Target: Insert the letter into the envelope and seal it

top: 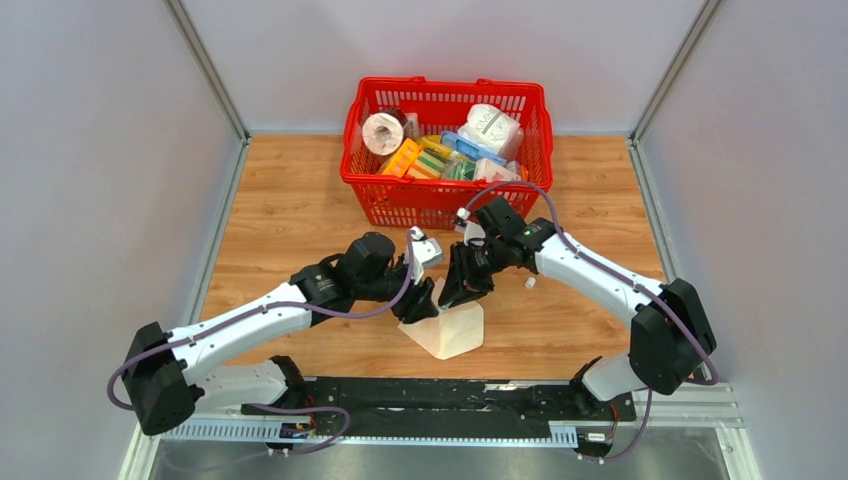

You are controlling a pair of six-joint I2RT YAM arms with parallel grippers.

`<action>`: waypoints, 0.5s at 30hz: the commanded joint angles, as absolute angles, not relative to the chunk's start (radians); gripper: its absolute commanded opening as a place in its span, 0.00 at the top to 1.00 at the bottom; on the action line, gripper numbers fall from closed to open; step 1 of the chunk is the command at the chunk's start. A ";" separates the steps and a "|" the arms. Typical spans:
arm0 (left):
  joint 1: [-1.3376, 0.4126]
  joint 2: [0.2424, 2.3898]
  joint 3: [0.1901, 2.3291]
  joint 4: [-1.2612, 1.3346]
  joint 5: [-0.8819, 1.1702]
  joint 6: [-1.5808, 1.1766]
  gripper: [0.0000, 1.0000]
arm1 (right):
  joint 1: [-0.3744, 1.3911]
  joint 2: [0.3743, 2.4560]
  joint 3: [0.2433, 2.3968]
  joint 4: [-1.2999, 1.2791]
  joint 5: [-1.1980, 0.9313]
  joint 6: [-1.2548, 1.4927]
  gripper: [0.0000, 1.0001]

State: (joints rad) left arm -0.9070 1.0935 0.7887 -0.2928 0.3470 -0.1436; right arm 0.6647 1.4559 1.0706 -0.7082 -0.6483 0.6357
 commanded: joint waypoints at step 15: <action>-0.933 1.218 0.885 -0.316 0.388 -0.094 0.46 | 0.667 1.491 1.121 -0.621 -0.767 0.732 1.00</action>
